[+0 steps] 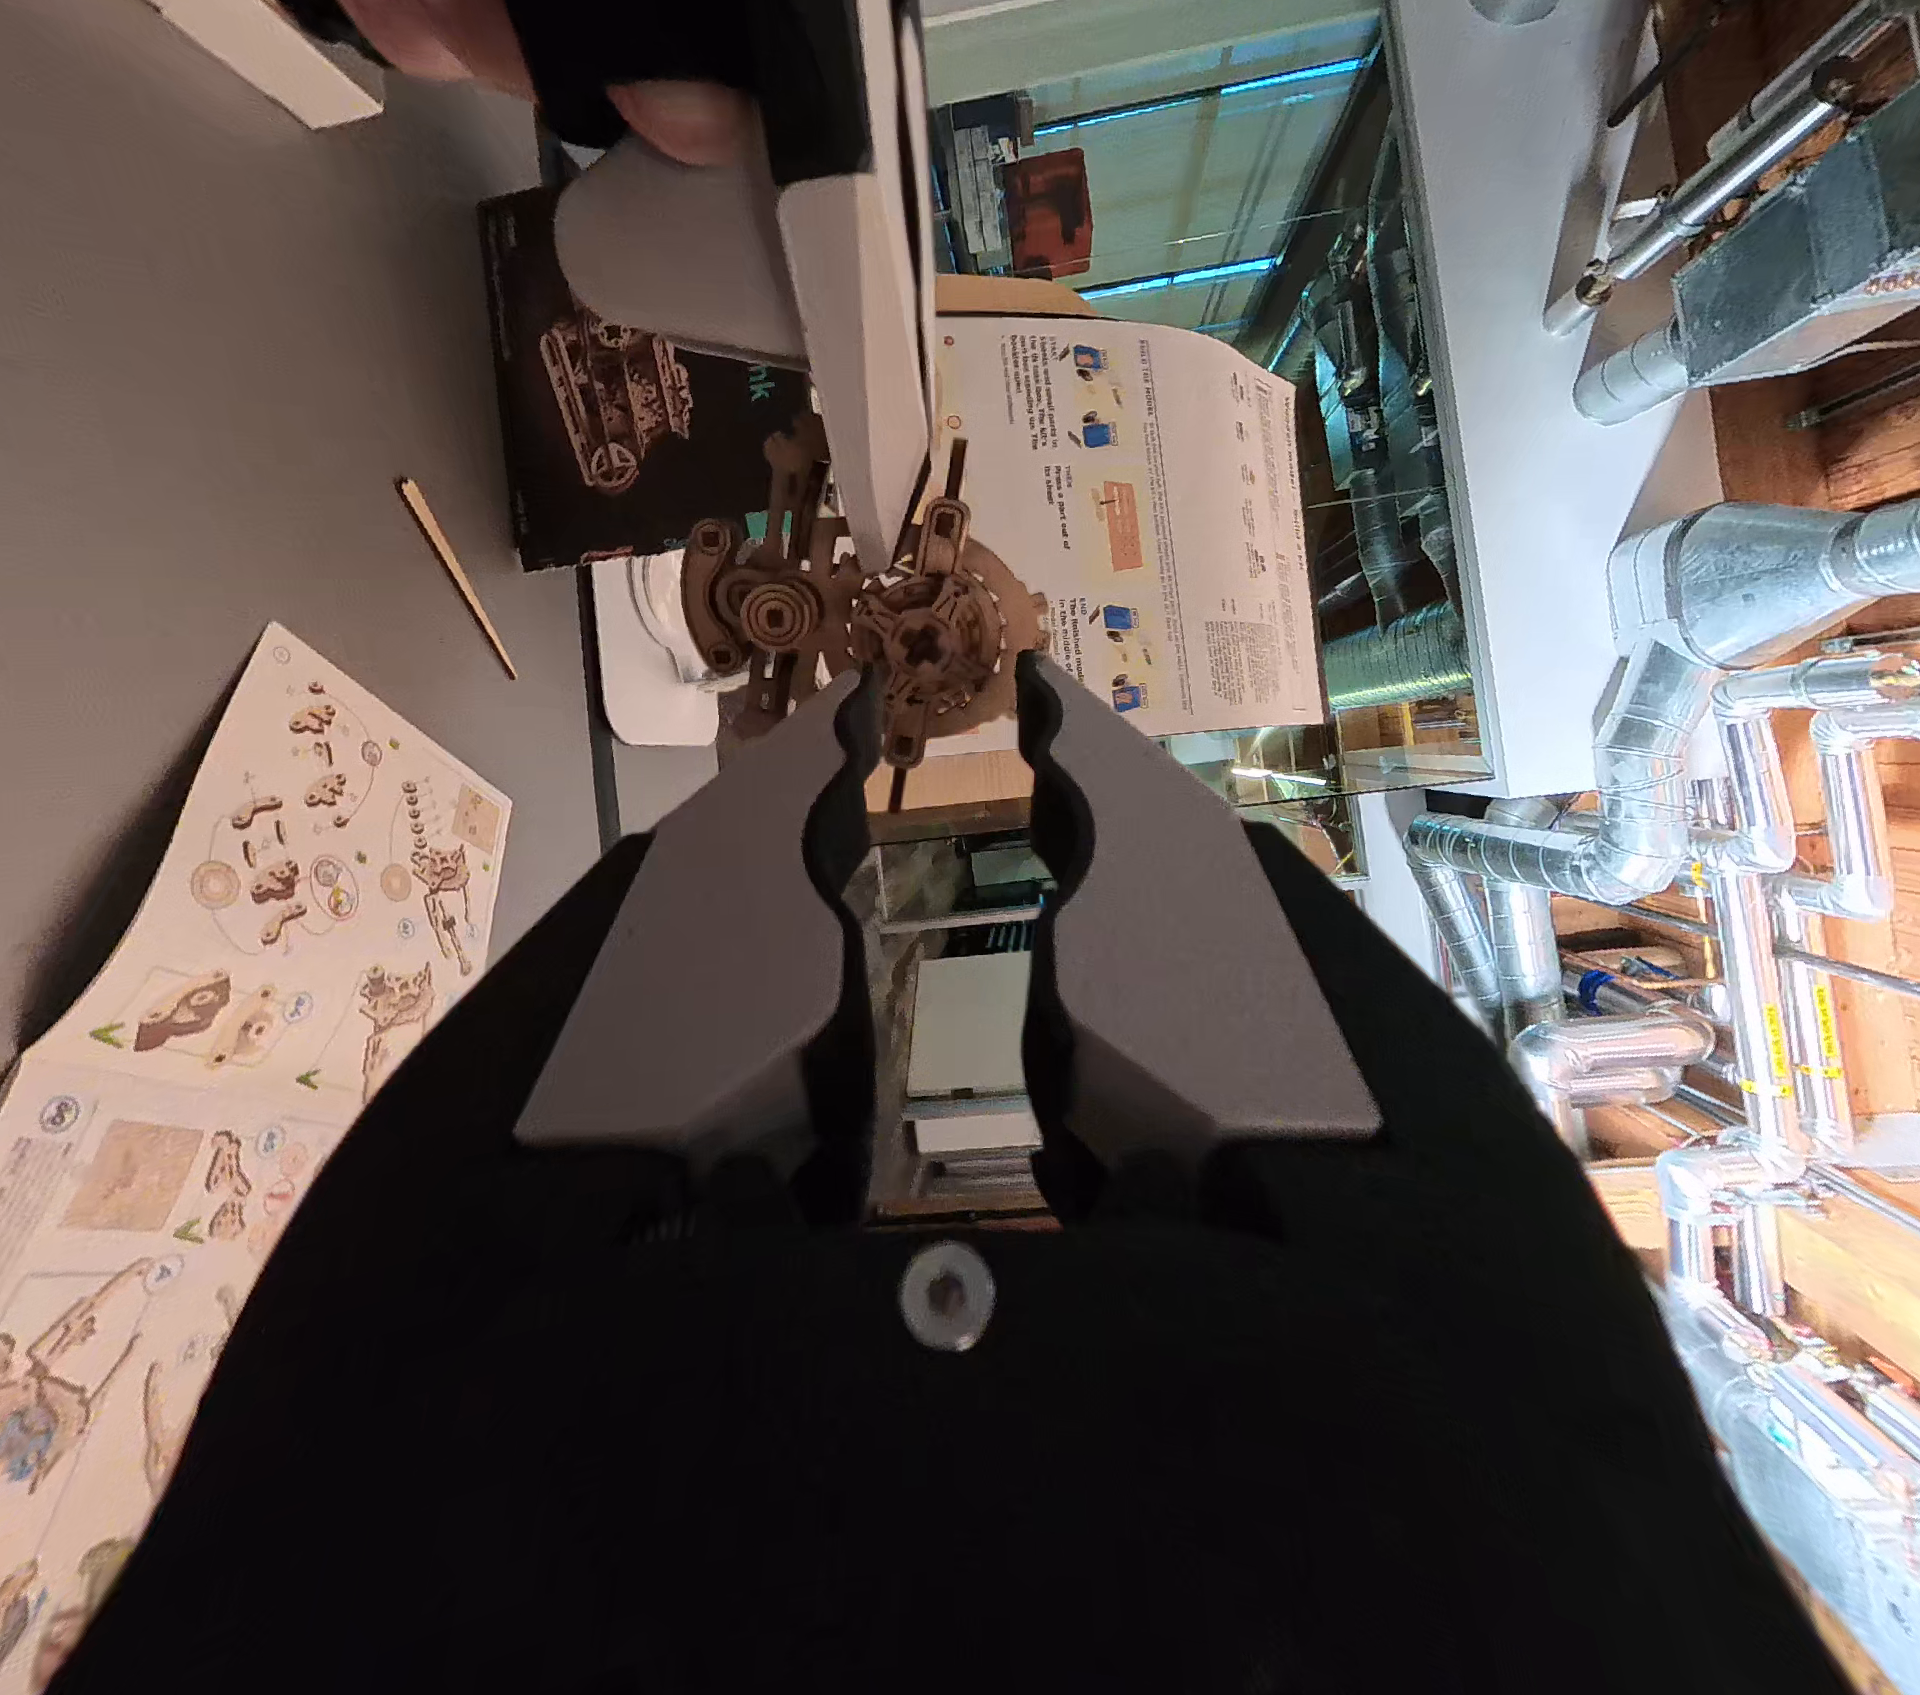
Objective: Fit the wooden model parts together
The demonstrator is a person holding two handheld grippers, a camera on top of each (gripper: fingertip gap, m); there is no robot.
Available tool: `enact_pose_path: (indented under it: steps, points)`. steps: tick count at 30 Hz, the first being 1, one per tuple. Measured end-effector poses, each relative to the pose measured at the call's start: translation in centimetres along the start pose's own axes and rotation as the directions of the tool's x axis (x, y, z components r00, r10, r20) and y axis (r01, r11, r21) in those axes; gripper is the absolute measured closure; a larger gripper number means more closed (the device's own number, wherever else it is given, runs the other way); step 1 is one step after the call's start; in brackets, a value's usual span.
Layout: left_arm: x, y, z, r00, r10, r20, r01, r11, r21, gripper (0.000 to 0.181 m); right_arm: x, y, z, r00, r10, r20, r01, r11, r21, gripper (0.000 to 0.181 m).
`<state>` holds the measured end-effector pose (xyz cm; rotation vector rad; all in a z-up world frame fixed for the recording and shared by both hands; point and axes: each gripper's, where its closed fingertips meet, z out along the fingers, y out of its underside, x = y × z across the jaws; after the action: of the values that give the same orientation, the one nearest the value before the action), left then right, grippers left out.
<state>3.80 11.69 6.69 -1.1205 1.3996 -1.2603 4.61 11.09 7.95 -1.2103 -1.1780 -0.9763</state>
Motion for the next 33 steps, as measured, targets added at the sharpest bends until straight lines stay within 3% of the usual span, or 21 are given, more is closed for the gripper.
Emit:
enact_pose_path:
  steps: [7,23,33]
  points:
    - [0.0,1.2,0.3,1.000,0.005,-0.003,-0.005,0.997,-0.079,0.181,-1.8,0.3,0.2,0.994,-0.074,0.085,0.079,0.995,-0.055,0.167]
    - [-0.1,2.1,0.6,1.000,0.015,0.003,-0.014,0.992,-0.125,0.181,-2.7,0.7,0.8,0.991,0.016,0.134,-0.005,0.997,-0.079,0.168]
    - [-0.8,1.0,0.1,0.999,-0.036,0.021,0.037,0.997,-0.061,0.181,-1.4,0.1,1.6,0.978,0.195,0.080,-0.192,0.980,-0.042,0.168]
